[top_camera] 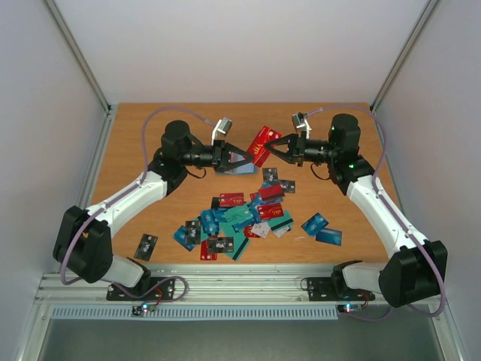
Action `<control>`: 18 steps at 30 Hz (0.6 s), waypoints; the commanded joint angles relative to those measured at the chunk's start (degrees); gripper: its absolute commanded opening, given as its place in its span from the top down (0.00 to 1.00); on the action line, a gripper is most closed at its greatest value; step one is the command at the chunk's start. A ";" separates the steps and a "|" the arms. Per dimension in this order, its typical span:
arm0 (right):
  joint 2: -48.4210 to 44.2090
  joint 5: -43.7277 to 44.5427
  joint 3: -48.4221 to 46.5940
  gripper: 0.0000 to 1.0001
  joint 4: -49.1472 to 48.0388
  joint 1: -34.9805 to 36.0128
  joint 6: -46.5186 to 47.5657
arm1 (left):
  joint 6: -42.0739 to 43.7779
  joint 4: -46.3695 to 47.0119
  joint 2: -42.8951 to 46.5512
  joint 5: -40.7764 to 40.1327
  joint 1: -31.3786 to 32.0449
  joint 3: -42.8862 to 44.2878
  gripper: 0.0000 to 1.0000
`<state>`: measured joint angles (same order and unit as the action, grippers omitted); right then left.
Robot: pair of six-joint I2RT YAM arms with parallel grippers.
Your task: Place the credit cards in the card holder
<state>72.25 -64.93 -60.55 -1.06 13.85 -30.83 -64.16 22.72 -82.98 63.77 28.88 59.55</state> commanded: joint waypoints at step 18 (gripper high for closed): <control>1.50 8.71 1.75 0.86 8.78 0.24 5.00 | 16.83 -28.34 8.66 -2.54 -0.40 -2.56 1.00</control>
<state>72.82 -57.23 -60.40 8.99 14.00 -26.30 -56.47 8.43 -76.93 62.28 28.88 55.48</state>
